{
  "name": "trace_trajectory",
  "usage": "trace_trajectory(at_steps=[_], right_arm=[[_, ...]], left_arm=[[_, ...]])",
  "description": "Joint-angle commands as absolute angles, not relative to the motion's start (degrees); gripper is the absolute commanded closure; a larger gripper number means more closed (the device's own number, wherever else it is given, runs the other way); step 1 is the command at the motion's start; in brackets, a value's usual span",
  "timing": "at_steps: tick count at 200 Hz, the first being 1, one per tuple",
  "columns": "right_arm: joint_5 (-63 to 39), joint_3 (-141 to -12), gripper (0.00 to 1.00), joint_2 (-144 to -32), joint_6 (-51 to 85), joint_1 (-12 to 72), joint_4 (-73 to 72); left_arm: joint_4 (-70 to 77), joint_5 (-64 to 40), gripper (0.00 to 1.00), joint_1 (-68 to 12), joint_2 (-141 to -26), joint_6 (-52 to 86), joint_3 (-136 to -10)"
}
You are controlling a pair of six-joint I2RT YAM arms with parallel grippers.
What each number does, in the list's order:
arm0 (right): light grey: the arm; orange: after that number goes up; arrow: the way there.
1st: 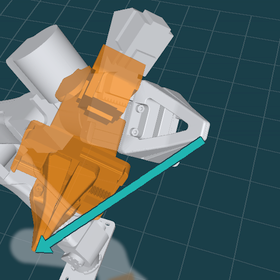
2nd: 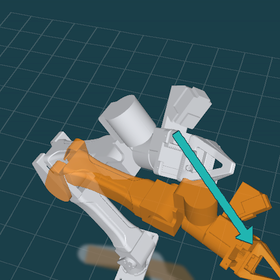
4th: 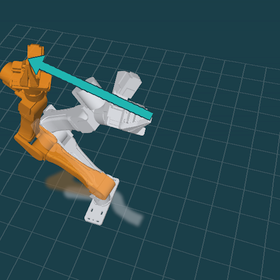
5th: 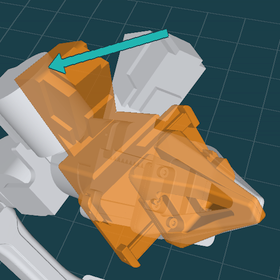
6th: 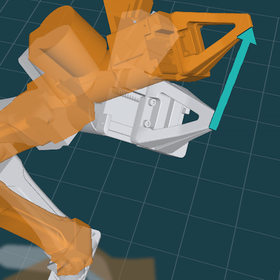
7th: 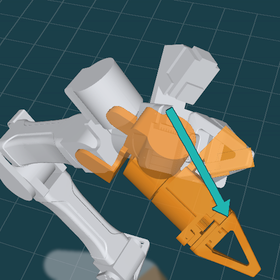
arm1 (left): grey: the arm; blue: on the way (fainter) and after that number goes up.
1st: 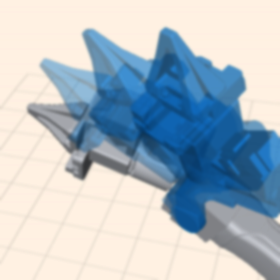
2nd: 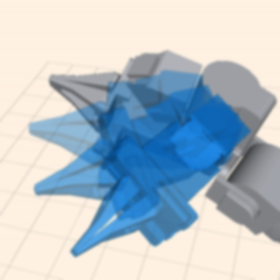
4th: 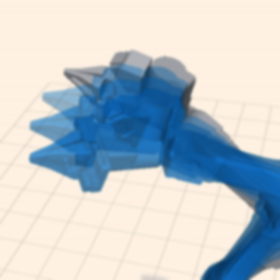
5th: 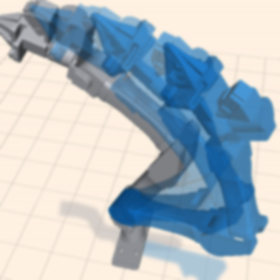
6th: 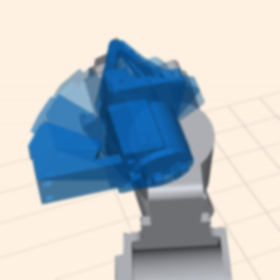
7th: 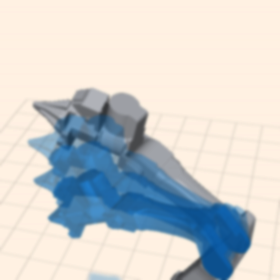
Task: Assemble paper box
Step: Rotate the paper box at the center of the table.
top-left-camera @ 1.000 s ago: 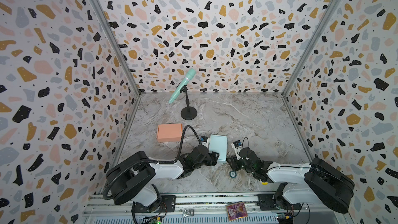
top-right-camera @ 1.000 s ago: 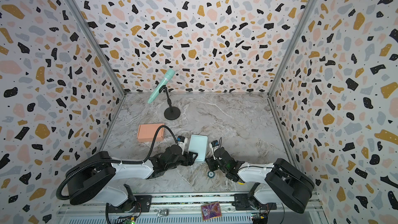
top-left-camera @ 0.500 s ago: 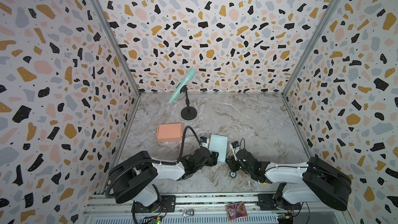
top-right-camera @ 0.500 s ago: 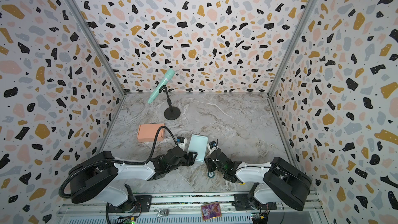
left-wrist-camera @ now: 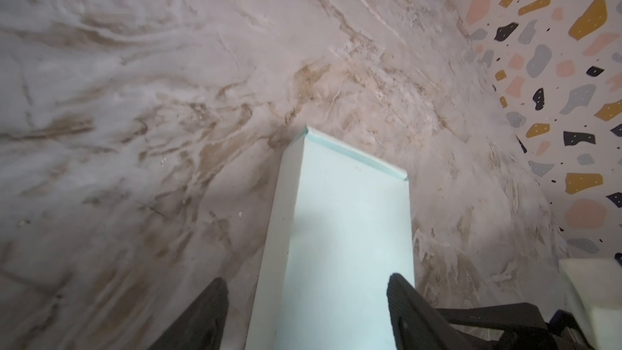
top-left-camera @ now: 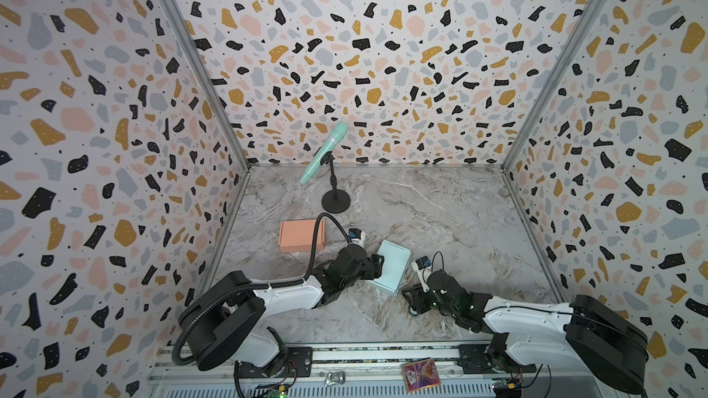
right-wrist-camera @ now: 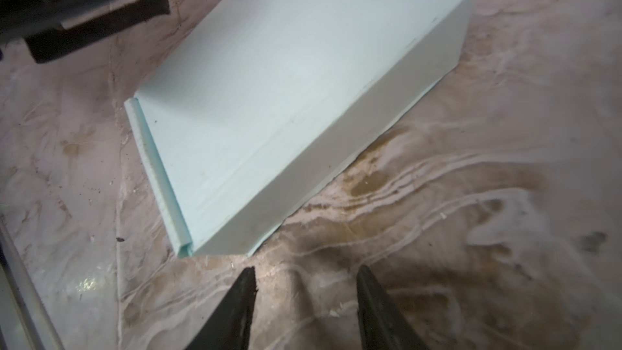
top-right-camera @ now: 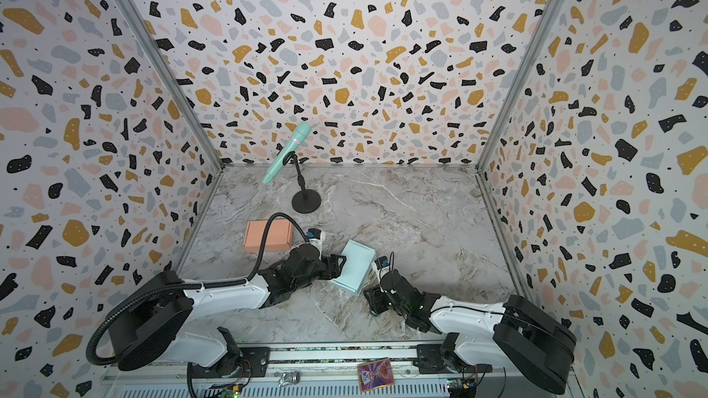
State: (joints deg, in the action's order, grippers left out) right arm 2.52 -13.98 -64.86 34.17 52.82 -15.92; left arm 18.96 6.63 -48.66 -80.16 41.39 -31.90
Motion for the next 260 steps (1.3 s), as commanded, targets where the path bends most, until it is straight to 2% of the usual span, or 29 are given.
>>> trace_trajectory(at_steps=[1, 27, 44, 67, 109, 148, 203, 260], right_arm=[[1.99, -15.71, 0.44, -60.89, 30.68, 50.24, -10.45], [-2.30, -21.18, 0.38, -61.43, 23.92, 43.98, -6.12], [-5.83, -25.41, 0.29, -64.20, 19.55, 40.21, -4.86], [-9.20, -31.54, 0.23, -69.59, 14.95, 36.79, -3.67], [-15.22, -39.92, 0.13, -79.99, 10.15, 32.97, -3.96], [-18.69, -44.64, 0.09, -87.92, 8.53, 31.83, -4.87], [-21.72, -46.36, 0.14, -91.93, 7.60, 31.31, -5.69], [-23.75, -43.14, 0.29, -90.59, 8.62, 31.03, -6.77]], left_arm=[[14.02, 8.39, 0.23, -48.66, -76.06, 39.35, -31.81], [11.65, 10.93, 0.23, -51.46, -71.43, 42.94, -28.61], [9.74, 13.93, 0.22, -54.83, -69.35, 45.82, -27.62], [12.83, 15.47, 0.22, -59.21, -67.86, 50.25, -24.97], [18.28, 17.75, 0.16, -66.14, -71.76, 56.45, -24.95], [23.01, 16.88, 0.17, -67.15, -76.45, 57.65, -25.98], [25.84, 18.09, 0.21, -66.50, -77.60, 58.49, -24.67], [29.37, 17.15, 0.24, -65.14, -79.05, 59.15, -23.59]])
